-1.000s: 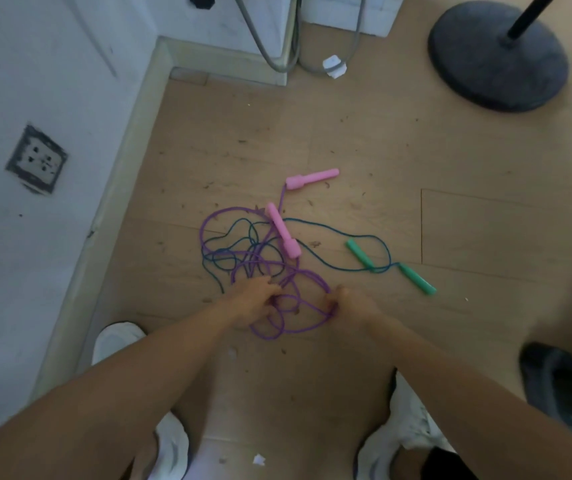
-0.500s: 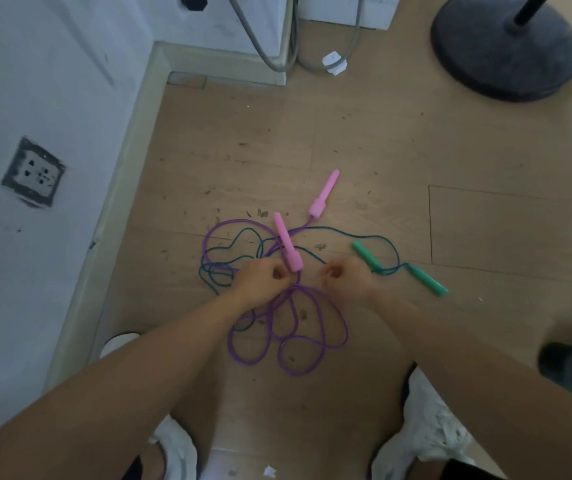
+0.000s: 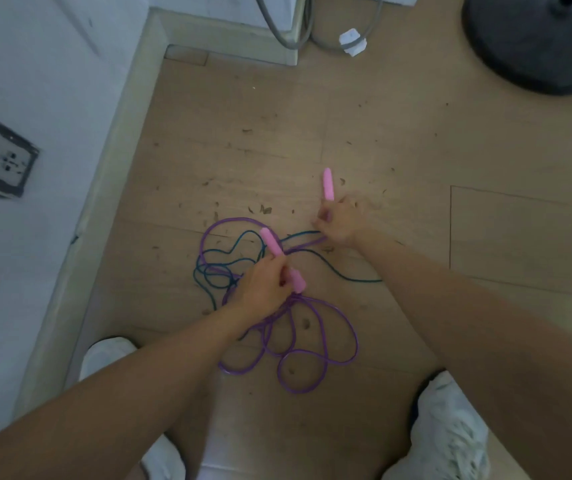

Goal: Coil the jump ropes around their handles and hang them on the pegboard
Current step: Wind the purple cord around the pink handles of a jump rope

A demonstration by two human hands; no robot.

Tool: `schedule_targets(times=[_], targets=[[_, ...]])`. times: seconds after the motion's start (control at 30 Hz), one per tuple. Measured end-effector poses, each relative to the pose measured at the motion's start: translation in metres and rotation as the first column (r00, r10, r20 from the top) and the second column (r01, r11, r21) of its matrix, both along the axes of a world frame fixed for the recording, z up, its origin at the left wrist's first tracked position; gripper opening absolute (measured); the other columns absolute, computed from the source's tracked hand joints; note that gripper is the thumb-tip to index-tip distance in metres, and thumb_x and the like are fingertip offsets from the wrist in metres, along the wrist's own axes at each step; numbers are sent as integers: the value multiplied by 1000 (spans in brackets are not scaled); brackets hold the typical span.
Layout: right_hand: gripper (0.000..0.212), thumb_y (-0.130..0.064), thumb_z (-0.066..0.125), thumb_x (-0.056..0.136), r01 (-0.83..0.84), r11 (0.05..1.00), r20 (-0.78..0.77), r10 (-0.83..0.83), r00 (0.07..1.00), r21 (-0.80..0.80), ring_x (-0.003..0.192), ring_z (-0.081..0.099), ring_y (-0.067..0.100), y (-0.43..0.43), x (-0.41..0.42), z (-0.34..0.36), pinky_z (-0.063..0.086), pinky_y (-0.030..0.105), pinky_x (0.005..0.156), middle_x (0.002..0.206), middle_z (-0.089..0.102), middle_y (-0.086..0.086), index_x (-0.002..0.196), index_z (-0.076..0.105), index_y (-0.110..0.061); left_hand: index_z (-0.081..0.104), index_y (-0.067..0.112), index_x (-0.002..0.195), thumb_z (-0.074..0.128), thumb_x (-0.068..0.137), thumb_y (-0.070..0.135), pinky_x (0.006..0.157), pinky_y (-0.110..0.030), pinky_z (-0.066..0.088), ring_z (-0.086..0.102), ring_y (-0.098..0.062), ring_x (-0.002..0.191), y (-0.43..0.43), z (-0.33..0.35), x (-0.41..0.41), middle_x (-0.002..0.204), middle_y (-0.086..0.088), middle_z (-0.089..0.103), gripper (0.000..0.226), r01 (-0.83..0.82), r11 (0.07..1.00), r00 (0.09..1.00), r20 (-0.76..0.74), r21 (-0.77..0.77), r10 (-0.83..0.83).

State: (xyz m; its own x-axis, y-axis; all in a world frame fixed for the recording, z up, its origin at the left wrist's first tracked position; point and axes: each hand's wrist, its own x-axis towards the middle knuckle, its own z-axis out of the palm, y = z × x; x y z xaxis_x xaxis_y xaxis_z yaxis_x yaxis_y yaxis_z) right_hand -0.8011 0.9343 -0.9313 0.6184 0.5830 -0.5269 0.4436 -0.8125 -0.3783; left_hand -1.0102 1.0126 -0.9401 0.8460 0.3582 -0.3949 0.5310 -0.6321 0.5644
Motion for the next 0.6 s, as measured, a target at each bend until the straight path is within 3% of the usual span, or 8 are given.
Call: schedule_targets(times=[0.1,0.17,0.23,0.33,0.4,0.5,0.6], targets=[[14,-20,62,90,48,997,20,-50,999,60,103,57,39,-6,-13,6,48,39,89,107,61,23,101,66,-11,46,22,75,66,76,32,67,-47,51,59,-28,76,10,1,-11,78,2,60,23,-74,996,996,-45,-55,71],[9,-13,63,86,60,996,29,-62,998,73,95,61,38,-14,-20,11,50,38,85,104,61,21,94,67,-11,47,24,75,71,76,46,68,-45,52,60,-24,75,8,3,-13,75,4,61,32,-124,990,989,-94,-62,117],[7,-7,66,80,86,992,9,-87,996,97,85,59,32,-23,-25,16,46,32,72,94,62,14,82,63,-13,45,27,78,68,74,65,64,-39,51,61,-24,75,-1,7,-9,77,3,62,44,-158,986,981,-118,-48,151],[34,-6,74,73,251,951,-95,-237,967,183,74,49,22,-37,-31,22,37,30,62,76,51,0,70,44,-22,61,28,96,58,66,79,64,-34,46,65,-28,88,-16,9,5,92,-2,67,59,-219,976,946,-240,19,217],[36,-3,78,72,423,871,-243,-366,898,251,77,51,21,-47,-37,27,47,38,68,80,50,-2,84,49,-19,66,27,108,55,67,78,68,-34,45,67,-31,95,-21,11,17,101,-4,69,66,-266,959,916,-285,93,282],[57,7,73,78,643,714,-522,-450,724,276,84,61,26,-61,-42,37,59,44,74,96,55,7,124,46,-11,66,22,107,58,75,63,69,-33,45,68,-32,95,-23,17,25,96,-4,67,53,-299,946,899,-295,128,324],[41,12,62,84,730,634,-623,-470,625,254,83,60,25,-71,-41,46,57,37,64,98,54,12,118,51,-9,67,21,98,59,77,50,66,-33,46,67,-32,88,-18,21,18,87,-4,65,37,-342,940,904,-272,3,330]])
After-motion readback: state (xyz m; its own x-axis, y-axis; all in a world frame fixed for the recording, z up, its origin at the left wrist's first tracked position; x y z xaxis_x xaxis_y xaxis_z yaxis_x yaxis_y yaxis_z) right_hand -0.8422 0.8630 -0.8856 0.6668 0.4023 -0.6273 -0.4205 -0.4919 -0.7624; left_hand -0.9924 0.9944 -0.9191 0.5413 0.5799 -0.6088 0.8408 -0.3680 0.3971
